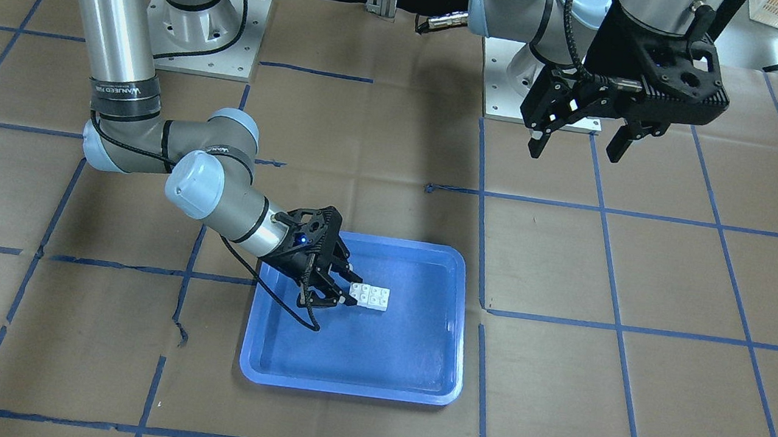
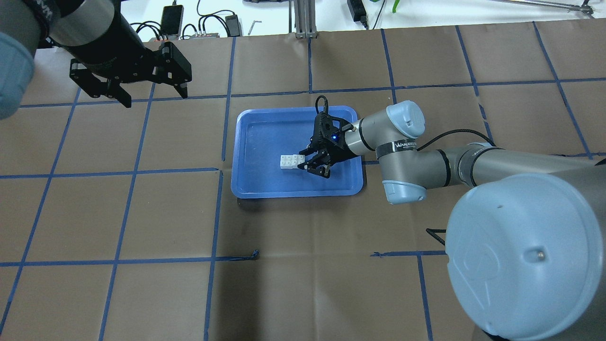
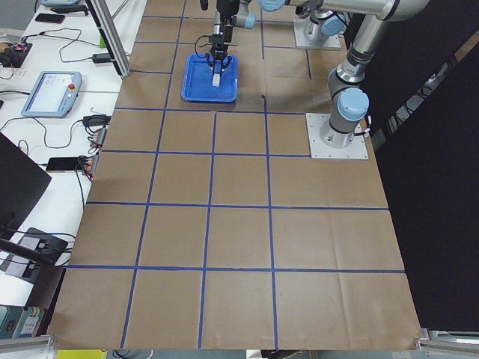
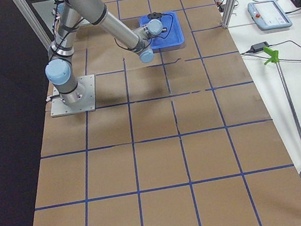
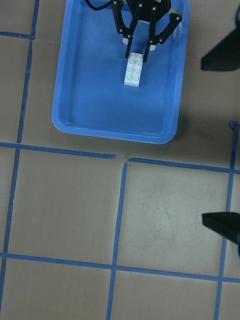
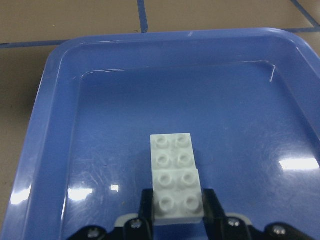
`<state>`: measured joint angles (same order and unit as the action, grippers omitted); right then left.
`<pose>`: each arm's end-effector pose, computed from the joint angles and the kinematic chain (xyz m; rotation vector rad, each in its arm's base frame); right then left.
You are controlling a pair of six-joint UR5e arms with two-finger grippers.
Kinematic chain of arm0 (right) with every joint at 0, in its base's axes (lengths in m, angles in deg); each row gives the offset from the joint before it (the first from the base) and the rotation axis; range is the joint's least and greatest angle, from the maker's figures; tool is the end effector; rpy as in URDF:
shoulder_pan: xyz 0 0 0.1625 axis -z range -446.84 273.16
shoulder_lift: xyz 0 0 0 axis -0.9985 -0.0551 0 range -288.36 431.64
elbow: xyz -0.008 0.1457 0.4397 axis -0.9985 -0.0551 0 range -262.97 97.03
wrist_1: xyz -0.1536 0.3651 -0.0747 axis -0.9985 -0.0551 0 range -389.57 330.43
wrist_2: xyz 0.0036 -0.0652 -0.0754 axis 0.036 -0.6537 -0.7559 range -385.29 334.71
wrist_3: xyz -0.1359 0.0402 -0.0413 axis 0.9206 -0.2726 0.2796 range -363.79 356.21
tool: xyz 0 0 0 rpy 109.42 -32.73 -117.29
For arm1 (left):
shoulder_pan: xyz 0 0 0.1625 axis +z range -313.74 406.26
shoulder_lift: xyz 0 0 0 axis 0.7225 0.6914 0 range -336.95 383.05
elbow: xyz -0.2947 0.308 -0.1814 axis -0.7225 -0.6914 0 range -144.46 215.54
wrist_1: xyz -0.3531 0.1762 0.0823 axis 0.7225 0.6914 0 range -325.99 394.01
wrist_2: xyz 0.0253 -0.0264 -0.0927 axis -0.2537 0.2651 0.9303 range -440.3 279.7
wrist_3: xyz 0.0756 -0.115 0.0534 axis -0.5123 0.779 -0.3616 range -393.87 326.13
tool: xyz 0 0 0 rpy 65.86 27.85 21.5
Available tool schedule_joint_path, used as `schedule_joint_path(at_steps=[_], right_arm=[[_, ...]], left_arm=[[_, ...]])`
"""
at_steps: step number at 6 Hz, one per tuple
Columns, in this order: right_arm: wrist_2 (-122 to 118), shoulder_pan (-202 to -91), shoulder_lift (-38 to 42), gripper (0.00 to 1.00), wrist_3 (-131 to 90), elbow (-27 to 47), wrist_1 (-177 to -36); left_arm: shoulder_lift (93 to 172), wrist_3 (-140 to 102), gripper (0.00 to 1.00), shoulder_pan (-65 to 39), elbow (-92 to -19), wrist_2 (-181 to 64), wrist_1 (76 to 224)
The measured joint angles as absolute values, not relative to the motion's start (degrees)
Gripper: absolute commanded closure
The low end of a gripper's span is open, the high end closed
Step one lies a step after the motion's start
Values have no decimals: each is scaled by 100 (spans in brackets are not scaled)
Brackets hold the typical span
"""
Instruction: Assemble white blocks and place on blue tray
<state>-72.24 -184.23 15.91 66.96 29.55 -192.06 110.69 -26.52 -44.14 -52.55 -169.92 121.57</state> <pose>0.3085 -0.5595 0.1502 -1.6939 1.8691 -0.8172 -0.1375 -0.4756 0.5187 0.1887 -3.1161 0.1822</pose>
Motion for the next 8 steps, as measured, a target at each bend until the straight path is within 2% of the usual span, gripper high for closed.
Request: schedule_joint_path(at_steps=[3,5,8], right_arm=[[-7232,-18423,1600,63,6685,2961,-19207],[-7231,-18423,1595,54,6679,2962,-19197],[-7223,-18423,1594,50,6675,2961,-19190]], left_arm=[[11058,-2842,1,-4393,-5231,-17032,12272],[11051,-2859,1,-4392,-5242,-17036,12263],[11021,-2861,1,-4398,-5260,-17031,12258]])
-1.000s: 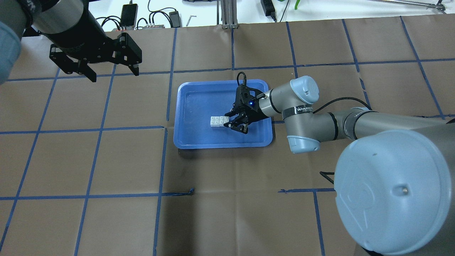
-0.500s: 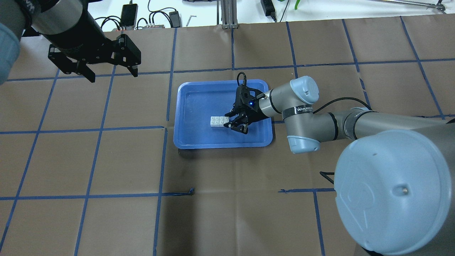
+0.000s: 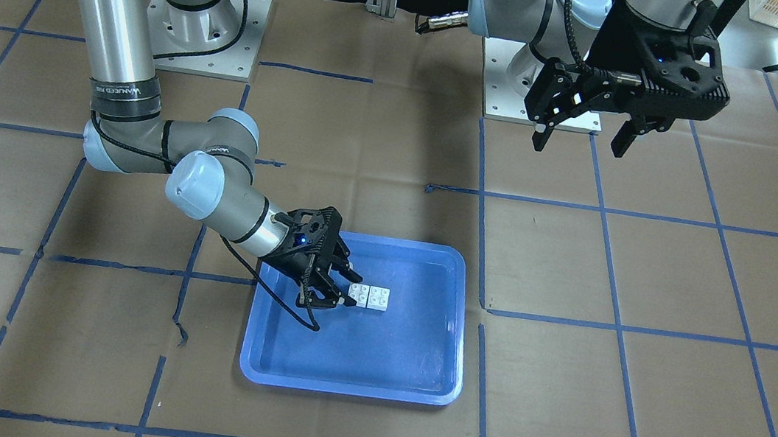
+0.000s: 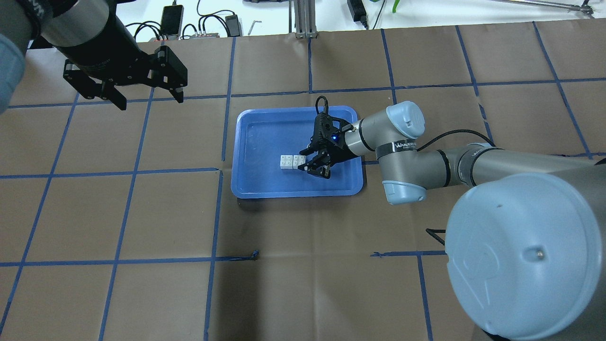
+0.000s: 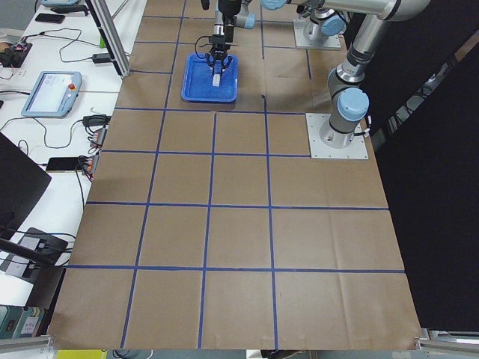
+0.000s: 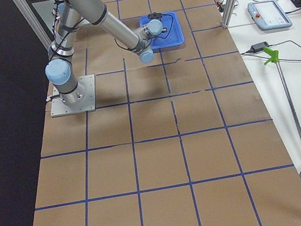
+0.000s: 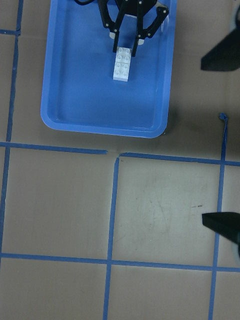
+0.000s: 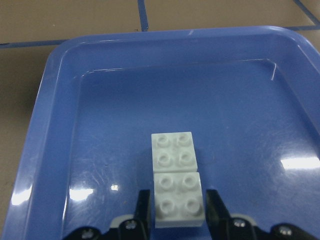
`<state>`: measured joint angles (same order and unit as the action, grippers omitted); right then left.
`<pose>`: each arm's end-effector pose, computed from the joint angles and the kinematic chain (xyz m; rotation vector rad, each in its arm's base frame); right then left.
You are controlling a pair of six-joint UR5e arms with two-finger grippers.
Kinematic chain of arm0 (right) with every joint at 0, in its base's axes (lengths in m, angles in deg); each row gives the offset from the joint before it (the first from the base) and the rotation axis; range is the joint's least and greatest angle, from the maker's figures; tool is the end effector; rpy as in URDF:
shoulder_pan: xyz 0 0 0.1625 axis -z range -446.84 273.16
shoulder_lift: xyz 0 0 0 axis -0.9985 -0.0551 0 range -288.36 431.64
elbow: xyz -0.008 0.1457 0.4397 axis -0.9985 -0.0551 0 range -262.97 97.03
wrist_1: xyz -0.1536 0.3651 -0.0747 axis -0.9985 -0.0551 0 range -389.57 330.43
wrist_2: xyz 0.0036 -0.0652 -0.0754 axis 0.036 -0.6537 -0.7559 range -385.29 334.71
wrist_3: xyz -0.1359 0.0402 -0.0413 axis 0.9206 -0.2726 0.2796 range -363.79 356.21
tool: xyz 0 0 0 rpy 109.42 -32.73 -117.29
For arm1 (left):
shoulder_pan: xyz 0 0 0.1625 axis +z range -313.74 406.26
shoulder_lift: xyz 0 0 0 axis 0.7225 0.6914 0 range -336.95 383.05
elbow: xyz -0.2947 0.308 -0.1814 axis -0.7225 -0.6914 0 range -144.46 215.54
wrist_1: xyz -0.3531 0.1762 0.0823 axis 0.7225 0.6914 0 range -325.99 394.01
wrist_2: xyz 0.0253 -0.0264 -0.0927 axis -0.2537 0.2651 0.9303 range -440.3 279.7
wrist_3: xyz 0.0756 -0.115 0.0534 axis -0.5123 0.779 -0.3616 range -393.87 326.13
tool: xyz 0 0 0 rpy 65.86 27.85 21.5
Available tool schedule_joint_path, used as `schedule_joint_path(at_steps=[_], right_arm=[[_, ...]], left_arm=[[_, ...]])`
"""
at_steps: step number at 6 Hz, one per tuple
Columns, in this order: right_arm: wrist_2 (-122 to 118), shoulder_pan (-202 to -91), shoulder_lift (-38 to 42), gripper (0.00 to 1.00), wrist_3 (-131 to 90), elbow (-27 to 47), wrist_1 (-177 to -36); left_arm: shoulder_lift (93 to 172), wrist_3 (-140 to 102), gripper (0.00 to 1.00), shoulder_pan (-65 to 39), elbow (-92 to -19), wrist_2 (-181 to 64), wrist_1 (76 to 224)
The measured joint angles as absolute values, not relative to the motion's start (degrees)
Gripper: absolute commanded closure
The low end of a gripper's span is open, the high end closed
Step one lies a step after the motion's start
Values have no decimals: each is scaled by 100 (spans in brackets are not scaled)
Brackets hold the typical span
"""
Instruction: Assemble white blocks and place on blue tray
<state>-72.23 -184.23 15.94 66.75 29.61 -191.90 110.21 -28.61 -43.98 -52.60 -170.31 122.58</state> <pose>0.3084 -0.5589 0.1493 -1.6877 1.8723 -0.8108 -0.1352 -0.4705 0.5202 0.1373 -3.1292 0.1679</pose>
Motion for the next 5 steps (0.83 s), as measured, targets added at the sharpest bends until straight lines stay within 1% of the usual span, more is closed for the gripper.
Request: schedule_joint_path(at_steps=[1,2,3,5], right_arm=[[-7222,-18423,1595,43,6675,2962,-19190],[-7224,-18423,1594,1,6672,2956,-19190],[-7226,-18421,1583,0,6529,2940,-19187],[-7445,-18378,1446,0,5444,2723,-19116]], left_arm=[[11010,-2860,1,-4399,-5272,-17030,12259],[10996,-2860,1,-4400,-5278,-17033,12263],[10985,-2862,1,-4399,-5282,-17037,12264],[10973,-2868,1,-4396,-5293,-17039,12269]])
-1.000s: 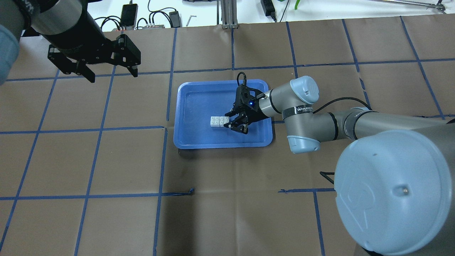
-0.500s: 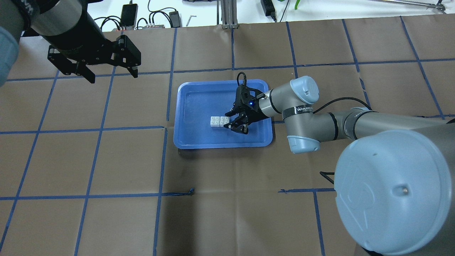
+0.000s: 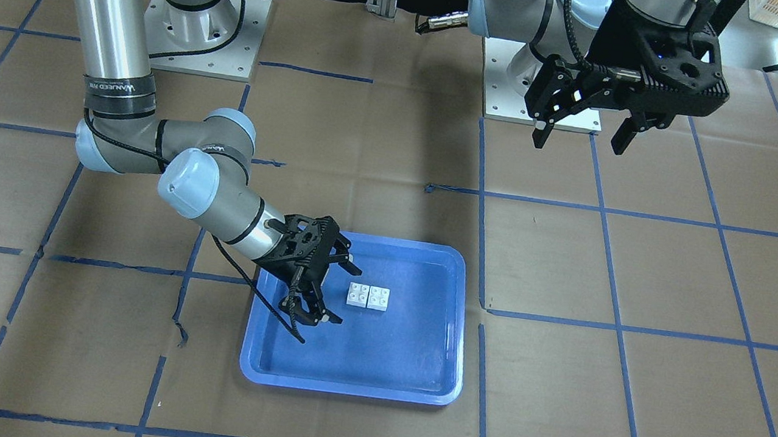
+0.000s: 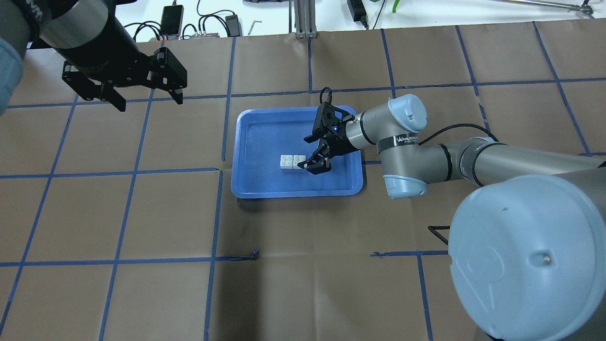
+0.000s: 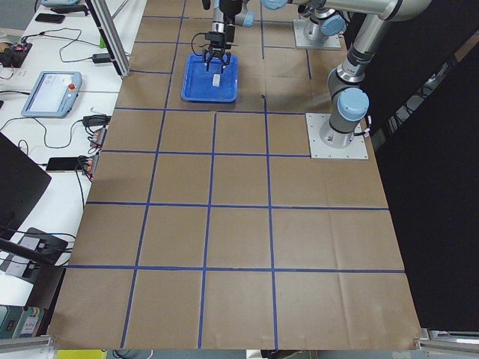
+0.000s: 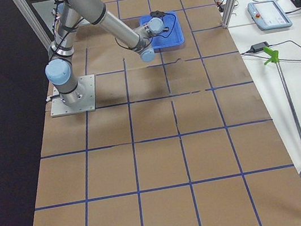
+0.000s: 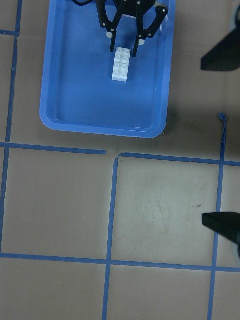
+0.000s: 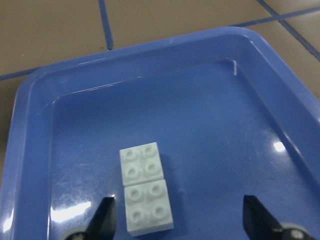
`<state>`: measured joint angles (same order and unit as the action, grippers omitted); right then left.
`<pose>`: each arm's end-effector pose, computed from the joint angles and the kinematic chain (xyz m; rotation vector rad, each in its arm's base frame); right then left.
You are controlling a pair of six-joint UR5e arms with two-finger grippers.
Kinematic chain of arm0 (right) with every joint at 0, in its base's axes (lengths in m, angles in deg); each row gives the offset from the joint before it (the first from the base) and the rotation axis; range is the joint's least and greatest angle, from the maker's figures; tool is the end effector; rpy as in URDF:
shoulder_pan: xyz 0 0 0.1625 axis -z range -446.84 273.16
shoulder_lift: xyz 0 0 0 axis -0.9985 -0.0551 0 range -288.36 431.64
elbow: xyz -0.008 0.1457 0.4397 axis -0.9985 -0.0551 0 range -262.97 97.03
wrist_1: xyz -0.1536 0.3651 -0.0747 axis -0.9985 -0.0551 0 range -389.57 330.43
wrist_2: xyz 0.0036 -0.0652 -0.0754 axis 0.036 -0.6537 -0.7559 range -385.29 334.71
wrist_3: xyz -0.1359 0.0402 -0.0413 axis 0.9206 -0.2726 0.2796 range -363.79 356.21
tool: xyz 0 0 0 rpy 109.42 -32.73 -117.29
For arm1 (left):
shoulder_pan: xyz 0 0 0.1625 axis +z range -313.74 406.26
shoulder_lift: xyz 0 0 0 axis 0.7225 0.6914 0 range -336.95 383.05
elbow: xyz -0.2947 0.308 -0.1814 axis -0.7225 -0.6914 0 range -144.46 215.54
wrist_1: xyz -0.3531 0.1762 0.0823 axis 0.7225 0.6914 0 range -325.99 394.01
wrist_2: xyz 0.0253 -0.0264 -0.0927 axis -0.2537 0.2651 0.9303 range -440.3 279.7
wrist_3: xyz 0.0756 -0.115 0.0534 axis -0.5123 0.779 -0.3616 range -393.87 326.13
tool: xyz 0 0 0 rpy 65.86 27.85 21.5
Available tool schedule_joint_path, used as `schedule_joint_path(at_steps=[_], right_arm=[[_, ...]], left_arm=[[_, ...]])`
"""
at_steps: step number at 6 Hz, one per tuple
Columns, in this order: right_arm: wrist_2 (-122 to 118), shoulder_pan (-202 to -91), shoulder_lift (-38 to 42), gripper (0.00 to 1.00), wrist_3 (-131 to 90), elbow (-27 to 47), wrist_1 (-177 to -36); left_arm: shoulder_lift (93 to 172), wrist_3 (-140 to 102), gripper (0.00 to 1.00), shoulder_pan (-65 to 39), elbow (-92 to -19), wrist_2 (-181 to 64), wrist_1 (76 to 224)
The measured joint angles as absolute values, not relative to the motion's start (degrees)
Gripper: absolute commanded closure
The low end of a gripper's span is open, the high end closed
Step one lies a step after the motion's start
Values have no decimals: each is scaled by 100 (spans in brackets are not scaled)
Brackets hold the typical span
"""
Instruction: Assemble white blocks and place on blue tray
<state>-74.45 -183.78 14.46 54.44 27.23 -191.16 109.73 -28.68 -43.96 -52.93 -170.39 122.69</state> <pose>0.3017 -0.5779 0.1739 -1.4893 2.0445 -0.7789 -0.1348 -0.4667 0.5211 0.1361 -3.1306 0.1692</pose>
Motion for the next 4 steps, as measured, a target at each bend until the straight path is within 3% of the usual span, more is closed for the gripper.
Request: schedule_joint_path(at_steps=[4], right_arm=[[-9224,-18313,134,0,2974,2507,-17461]], left_arm=[[10972,-2868,1,-4391,-5301,-17042,12268]])
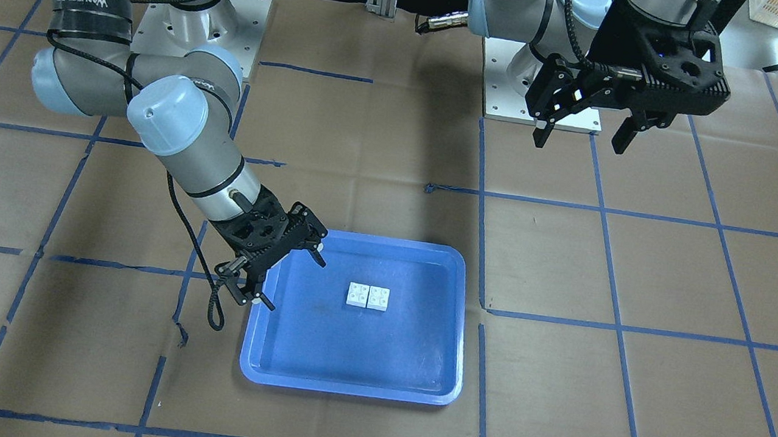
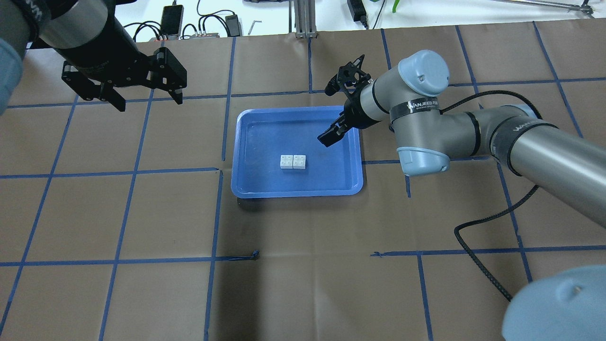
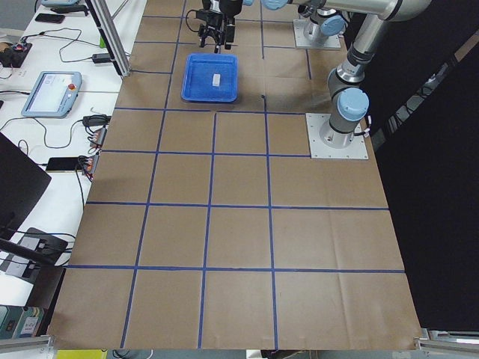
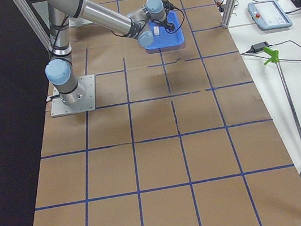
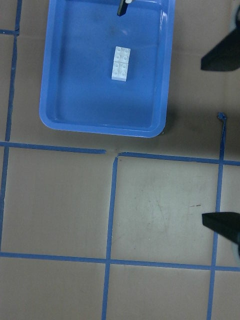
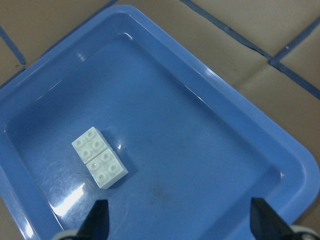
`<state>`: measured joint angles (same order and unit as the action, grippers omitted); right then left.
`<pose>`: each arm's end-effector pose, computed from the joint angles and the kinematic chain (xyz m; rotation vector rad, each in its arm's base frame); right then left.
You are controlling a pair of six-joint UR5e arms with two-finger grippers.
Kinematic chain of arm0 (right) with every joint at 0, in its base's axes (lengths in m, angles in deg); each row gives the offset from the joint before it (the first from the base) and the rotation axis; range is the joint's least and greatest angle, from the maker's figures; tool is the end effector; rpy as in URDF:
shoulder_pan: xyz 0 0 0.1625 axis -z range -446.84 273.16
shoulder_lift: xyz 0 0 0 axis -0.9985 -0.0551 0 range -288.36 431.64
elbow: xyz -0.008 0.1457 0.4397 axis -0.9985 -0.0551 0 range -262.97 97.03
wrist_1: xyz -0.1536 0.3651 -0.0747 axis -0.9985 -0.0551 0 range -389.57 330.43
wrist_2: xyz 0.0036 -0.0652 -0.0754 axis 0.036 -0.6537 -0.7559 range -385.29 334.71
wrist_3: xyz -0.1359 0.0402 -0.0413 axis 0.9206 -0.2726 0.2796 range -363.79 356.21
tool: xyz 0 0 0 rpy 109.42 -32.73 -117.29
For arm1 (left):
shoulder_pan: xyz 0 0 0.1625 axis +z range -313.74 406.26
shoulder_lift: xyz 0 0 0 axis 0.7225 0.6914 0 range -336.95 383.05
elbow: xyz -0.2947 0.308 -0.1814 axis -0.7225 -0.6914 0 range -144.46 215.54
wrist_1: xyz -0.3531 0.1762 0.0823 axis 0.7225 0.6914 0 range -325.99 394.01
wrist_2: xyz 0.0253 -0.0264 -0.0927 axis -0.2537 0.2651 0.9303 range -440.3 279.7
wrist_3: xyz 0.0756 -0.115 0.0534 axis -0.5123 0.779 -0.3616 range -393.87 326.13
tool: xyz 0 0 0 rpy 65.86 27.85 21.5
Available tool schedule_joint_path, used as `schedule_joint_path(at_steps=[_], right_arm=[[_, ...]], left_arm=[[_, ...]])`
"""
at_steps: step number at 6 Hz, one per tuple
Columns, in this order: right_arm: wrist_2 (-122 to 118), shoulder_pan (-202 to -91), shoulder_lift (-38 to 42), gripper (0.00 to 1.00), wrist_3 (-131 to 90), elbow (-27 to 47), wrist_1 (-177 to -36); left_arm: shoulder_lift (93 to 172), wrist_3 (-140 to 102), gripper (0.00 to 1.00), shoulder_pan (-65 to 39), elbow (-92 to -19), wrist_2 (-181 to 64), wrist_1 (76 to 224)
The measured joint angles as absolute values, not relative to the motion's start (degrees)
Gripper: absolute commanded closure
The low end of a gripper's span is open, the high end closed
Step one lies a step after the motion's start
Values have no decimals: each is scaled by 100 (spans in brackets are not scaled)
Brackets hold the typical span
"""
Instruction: Assemble white blocks and place on blue tray
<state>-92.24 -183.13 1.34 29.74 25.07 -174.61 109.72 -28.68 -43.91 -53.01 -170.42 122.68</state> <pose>0.2548 -0.5682 0.2658 -1.0249 2.5767 -0.5430 -0.1343 -0.4666 0.5205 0.1376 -3.1312 0.1676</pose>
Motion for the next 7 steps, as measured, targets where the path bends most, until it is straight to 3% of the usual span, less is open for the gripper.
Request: schedule_joint_path(at_steps=[3,7], right_arm=[[-10311,-17881,-516,0,1950,1842,-15298],[-11012,-17387,-826,0,241,-87,-11689]], left_arm=[[10965,-2868,1,-4389,-5297,-17045,12274],[10963,-2866,1,-4393,-5296,-17046,12269]])
